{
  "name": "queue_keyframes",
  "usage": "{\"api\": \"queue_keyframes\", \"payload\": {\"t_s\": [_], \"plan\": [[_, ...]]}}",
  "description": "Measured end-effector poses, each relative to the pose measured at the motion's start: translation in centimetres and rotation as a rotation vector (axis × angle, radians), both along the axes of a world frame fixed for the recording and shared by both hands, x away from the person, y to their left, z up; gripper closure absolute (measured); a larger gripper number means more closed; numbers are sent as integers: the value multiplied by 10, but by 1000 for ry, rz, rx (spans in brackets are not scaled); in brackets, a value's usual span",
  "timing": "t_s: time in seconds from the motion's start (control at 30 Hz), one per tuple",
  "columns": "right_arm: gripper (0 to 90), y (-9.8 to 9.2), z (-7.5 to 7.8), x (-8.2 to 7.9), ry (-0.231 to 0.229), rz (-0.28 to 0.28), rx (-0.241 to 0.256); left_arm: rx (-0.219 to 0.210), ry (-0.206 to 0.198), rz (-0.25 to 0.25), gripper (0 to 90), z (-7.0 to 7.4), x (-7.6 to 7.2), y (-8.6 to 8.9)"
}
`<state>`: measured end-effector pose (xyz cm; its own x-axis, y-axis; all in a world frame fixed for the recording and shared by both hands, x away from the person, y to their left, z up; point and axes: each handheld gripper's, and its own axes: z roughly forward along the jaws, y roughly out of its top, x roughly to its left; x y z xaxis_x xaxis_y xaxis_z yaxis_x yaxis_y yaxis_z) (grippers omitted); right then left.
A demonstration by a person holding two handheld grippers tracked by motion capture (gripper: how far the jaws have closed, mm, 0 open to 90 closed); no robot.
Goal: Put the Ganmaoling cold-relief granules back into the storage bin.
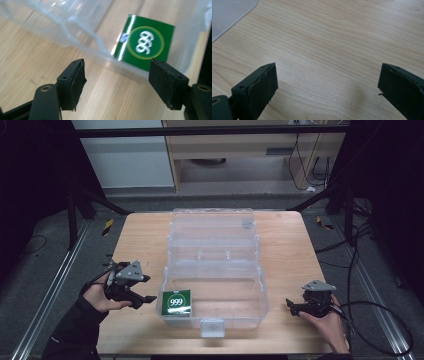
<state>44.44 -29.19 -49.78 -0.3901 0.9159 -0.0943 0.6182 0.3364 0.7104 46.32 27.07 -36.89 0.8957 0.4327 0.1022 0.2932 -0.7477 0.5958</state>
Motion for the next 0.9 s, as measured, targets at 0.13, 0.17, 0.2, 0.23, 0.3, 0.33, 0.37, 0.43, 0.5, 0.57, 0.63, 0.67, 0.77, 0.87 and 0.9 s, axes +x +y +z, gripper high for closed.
{"api": "queue_keyframes", "payload": {"t_s": [0.13,0.17,0.2,0.23,0.3,0.33,0.37,0.43,0.5,0.57,0.63,0.67,0.77,0.87,0.9], "plan": [[31,-1,0,0,1,-11,0,-44,-4,117,295,-14,2,17],[31,-1,0,0,2,-13,-2,-49,-6,137,294,-17,2,19],[31,-1,0,0,0,-13,-3,-55,-4,161,293,-23,2,23],[31,-2,0,0,1,-14,-4,-60,1,177,296,-28,2,25],[31,-2,0,0,0,-18,-6,-68,8,212,298,-39,2,29],[31,-2,0,0,-3,-19,-5,-69,11,231,298,-44,2,30],[31,-2,0,0,-4,-20,-4,-69,14,248,298,-50,3,32],[32,-2,0,0,-6,-22,-2,-78,25,280,296,-58,3,34],[32,-3,0,0,-12,-22,-2,-77,28,323,297,-69,3,36],[32,-3,0,0,-13,-27,1,-79,37,364,295,-77,4,38],[32,-4,0,0,-15,-30,0,-54,35,392,292,-85,5,38],[32,-4,0,0,-17,-31,-2,-50,34,406,293,-89,5,39],[31,-5,-1,0,-15,-40,-1,-52,41,438,297,-95,6,42],[31,-5,-1,0,-19,-46,-3,-66,24,481,298,-98,6,46],[31,-6,0,0,-16,-49,-1,-75,17,498,299,-99,5,47]]}}
